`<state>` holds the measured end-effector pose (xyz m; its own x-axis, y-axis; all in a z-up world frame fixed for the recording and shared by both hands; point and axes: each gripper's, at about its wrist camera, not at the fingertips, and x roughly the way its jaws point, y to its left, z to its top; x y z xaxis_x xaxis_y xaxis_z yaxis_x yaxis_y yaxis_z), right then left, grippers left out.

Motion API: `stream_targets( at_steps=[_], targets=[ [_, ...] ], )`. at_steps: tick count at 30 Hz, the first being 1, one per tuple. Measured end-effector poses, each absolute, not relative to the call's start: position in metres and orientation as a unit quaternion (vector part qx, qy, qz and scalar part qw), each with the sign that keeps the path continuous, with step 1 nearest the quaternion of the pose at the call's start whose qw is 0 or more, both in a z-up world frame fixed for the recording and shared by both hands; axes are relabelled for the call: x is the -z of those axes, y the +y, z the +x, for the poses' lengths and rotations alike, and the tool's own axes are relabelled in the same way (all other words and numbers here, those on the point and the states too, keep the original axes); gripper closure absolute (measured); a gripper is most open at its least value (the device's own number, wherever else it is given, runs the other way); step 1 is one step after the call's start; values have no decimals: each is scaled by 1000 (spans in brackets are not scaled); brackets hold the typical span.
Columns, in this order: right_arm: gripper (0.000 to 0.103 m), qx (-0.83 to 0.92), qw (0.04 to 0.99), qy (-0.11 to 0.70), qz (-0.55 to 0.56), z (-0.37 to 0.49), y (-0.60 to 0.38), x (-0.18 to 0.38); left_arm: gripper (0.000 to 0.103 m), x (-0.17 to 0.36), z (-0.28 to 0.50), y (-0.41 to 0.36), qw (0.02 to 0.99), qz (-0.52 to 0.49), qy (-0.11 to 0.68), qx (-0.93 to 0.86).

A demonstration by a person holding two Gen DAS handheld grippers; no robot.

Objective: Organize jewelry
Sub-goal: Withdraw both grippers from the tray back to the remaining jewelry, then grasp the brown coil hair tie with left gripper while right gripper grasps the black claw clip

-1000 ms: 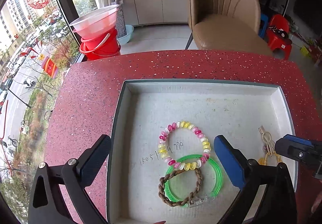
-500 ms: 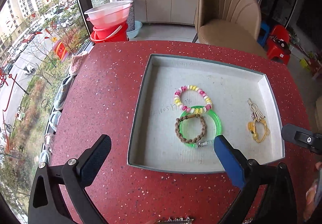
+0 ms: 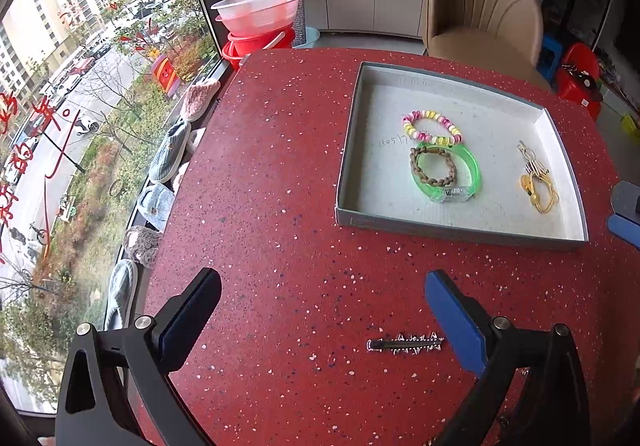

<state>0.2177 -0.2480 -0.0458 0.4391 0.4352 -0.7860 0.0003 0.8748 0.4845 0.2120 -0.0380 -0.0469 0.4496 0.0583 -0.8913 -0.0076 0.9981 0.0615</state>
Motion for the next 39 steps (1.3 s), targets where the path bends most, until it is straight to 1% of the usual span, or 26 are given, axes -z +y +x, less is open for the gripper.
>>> stream_targets(
  at_steps=[9,19,25,30,39],
  targets=[
    [0,-127,800,539,230,186,-243,54,0,55,174,-27,837,15,547,-7],
    [0,-112,781,572,224,143,-244,72,0,71,148,-19,823,11,568,0],
    [0,-93,775,595,193,121,-241,86,0,82,136,-12,813,-6,582,5],
    [0,-86,751,625,196,106,-240,104,0,95,130,-11,802,-11,597,6],
    [0,-51,729,664,157,83,-231,132,0,105,112,-35,791,-1,609,60]
  ],
)
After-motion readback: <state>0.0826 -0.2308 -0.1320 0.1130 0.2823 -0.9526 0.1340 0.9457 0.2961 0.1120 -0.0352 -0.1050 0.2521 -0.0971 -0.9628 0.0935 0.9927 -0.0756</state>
